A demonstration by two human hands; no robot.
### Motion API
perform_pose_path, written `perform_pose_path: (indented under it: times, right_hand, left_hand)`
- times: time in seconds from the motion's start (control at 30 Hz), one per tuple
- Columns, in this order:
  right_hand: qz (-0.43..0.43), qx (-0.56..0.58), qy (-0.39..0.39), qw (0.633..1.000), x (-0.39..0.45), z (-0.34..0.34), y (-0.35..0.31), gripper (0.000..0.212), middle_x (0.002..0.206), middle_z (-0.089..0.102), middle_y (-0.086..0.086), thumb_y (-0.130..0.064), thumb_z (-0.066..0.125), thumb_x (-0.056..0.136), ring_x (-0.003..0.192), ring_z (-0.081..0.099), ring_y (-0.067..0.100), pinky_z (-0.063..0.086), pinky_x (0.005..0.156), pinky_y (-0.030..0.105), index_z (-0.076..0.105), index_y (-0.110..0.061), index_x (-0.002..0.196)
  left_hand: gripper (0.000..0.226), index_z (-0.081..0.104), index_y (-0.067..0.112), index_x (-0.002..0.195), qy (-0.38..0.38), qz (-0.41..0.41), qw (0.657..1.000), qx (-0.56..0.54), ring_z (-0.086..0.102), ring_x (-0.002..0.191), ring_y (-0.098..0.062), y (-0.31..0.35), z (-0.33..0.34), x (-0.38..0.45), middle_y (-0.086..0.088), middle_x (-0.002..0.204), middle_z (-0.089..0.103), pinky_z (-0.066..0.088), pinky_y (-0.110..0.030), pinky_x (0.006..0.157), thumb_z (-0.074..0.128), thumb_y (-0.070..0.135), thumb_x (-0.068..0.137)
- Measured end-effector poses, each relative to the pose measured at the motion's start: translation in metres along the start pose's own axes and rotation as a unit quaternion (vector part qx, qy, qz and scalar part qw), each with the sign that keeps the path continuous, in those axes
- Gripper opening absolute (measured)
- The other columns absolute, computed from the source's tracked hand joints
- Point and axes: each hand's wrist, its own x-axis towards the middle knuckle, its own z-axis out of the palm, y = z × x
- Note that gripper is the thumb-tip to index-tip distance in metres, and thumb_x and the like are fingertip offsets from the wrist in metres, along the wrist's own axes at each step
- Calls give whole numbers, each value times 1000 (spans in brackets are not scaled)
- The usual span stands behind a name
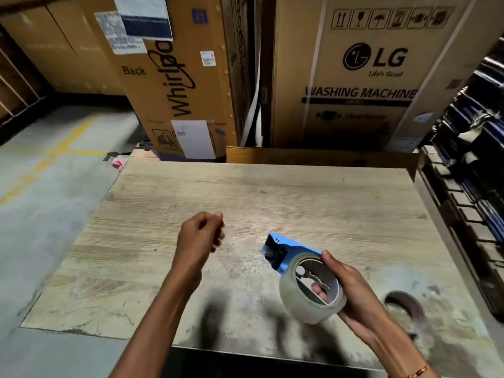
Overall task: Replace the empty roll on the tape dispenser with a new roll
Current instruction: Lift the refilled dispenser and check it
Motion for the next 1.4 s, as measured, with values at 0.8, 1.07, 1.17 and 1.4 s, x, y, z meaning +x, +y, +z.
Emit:
perform_pose_path:
  times: [0.8, 1.07, 1.17, 1.4]
  right_hand:
    - [-334, -496, 137, 790, -51, -30, 95, 60, 125, 49, -12, -48, 63, 86, 96, 59, 1, 47, 77, 11, 49, -35, 142]
    - [-219, -551, 200, 780, -63, -14, 146, 74, 116, 49, -8, -50, 68, 81, 82, 63, 16, 39, 71, 12, 42, -32, 147]
    - [-178, -555, 228, 780, -70, -6, 163, 74, 119, 52, -4, -52, 65, 80, 90, 66, 20, 41, 75, 14, 42, -31, 147]
    - [-98, -526, 267, 802, -86, 7, 202, 76, 108, 51, -1, -42, 70, 78, 80, 63, 26, 41, 69, 22, 43, -29, 148]
  left_hand:
    - [22, 62, 9, 78, -257, -189, 948, 14, 66, 63, -17, -41, 109, -7, -8, 80, 70, 54, -31, 64, 59, 18, 98]
    - [9, 68, 9, 79, -377, -115, 913, 104, 64, 76, -19, -87, 119, -5, -7, 81, 70, 51, -30, 63, 70, 5, 86]
    - [14, 67, 14, 74, -383, -103, 905, 154, 62, 71, -19, -106, 125, -8, -6, 75, 69, 52, -37, 68, 68, 6, 86]
    - [18, 67, 18, 71, -428, 1, 875, 228, 67, 73, -16, -142, 132, -31, -3, 75, 72, 55, -35, 71, 66, 6, 83]
